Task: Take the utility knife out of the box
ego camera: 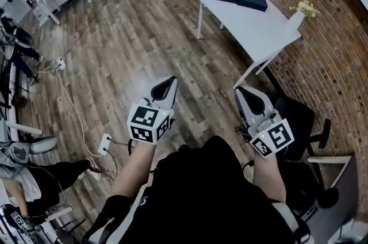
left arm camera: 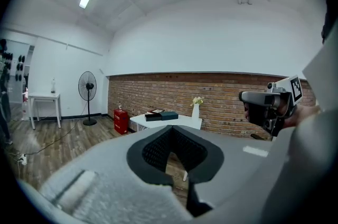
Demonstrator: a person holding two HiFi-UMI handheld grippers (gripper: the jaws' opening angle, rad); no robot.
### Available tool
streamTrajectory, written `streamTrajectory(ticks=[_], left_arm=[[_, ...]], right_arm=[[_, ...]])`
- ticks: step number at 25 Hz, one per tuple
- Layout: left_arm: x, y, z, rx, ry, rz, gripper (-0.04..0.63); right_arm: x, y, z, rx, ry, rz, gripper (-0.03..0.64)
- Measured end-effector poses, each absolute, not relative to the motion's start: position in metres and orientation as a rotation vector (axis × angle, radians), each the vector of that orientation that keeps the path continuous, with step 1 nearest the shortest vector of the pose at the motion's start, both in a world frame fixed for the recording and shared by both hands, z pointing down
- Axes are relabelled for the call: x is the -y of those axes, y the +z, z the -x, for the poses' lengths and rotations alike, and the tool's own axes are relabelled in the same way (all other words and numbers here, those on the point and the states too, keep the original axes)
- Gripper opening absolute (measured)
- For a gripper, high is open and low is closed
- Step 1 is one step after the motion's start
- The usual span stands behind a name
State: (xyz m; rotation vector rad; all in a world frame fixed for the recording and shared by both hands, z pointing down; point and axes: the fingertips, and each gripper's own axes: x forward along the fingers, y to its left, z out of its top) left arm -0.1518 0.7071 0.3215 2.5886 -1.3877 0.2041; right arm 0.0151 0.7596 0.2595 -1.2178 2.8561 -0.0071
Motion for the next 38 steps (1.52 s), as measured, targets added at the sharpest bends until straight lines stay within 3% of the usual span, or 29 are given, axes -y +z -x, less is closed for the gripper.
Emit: streamTrajectory(ticks=[17, 38], left_arm=[[-0.592, 0.338, 0.162, 1.402, 0.218, -2.538, 0.008], [-0.395, 0.372, 0.065, 1.295, 0.376, -2.481, 0.008]], right_arm=[[-0.634, 0.290, -0.002, -2.904, -0.170, 1.147, 0.002], [-0.434, 0.334, -0.095, -2.899, -0.386, 1.203, 0.002]])
